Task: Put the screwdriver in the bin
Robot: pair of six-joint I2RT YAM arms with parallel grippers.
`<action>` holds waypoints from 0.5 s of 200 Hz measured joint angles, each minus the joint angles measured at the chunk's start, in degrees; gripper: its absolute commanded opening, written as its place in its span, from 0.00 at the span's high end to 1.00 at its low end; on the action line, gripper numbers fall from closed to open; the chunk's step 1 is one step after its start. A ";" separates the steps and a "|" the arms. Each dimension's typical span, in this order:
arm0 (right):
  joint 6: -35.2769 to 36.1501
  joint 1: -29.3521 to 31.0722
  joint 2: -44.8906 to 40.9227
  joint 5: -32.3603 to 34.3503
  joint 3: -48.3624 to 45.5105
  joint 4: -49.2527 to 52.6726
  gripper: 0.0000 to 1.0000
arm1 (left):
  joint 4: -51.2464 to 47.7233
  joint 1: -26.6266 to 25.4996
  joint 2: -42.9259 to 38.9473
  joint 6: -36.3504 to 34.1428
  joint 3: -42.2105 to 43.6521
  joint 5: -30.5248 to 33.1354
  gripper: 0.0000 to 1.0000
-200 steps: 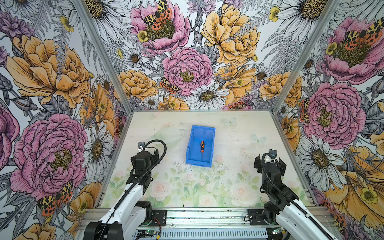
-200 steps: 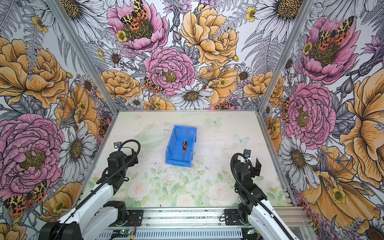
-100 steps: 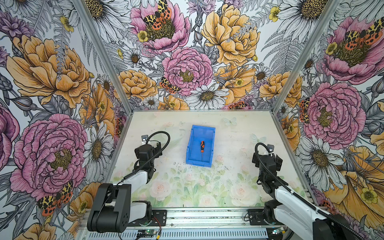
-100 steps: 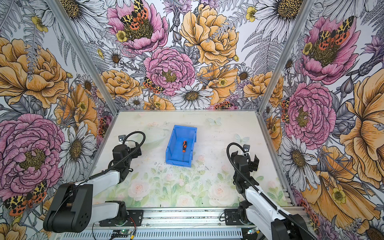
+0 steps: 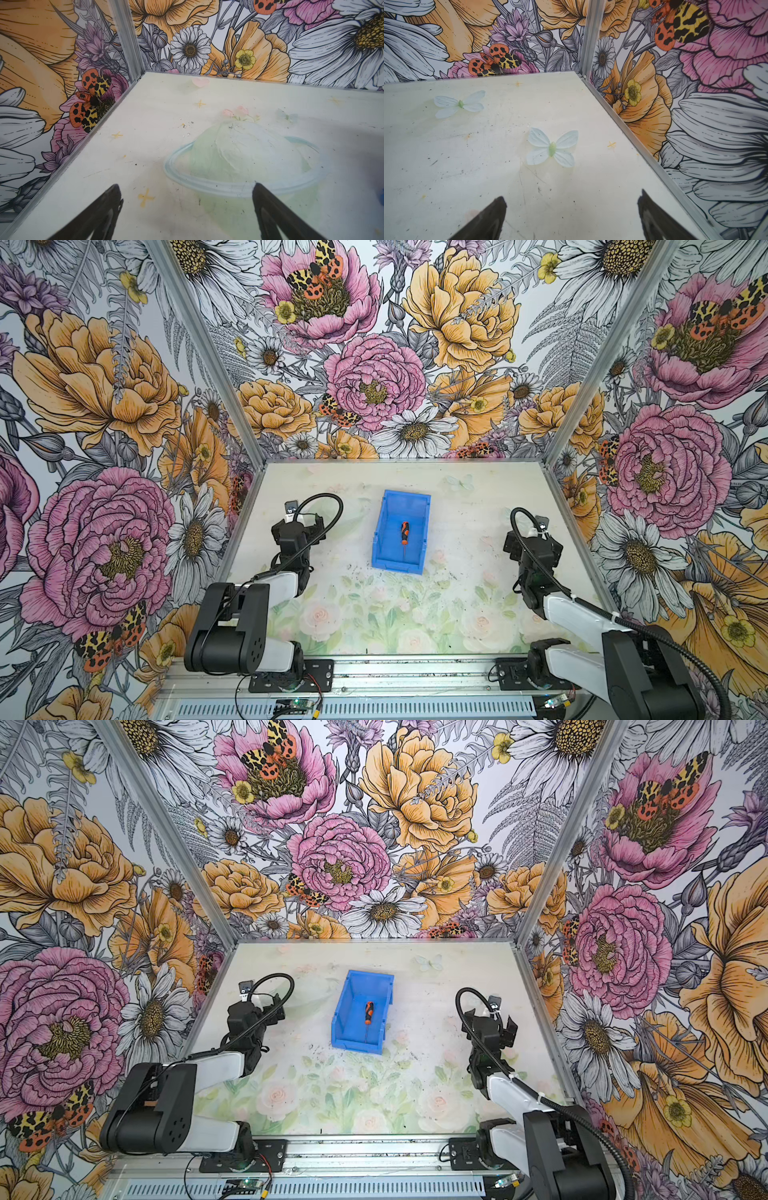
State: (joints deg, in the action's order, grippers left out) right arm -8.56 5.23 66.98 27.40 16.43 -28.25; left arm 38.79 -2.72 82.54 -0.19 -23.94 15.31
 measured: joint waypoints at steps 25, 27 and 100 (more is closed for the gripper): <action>0.33 -1.07 3.34 -1.20 0.94 -2.56 0.01 | 2.40 0.85 3.34 0.00 -0.07 -1.33 0.02; 0.35 -1.16 3.65 -1.31 1.07 -2.73 0.00 | 2.51 0.96 3.50 0.00 -0.04 -1.49 0.01; 0.96 -2.16 9.81 -5.38 5.20 -6.43 0.01 | 9.70 2.45 5.38 0.00 1.18 -6.84 0.01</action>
State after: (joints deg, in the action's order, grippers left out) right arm -7.60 3.07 76.79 22.02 21.63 -34.68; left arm 48.49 -0.27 87.92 -0.19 -22.76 8.47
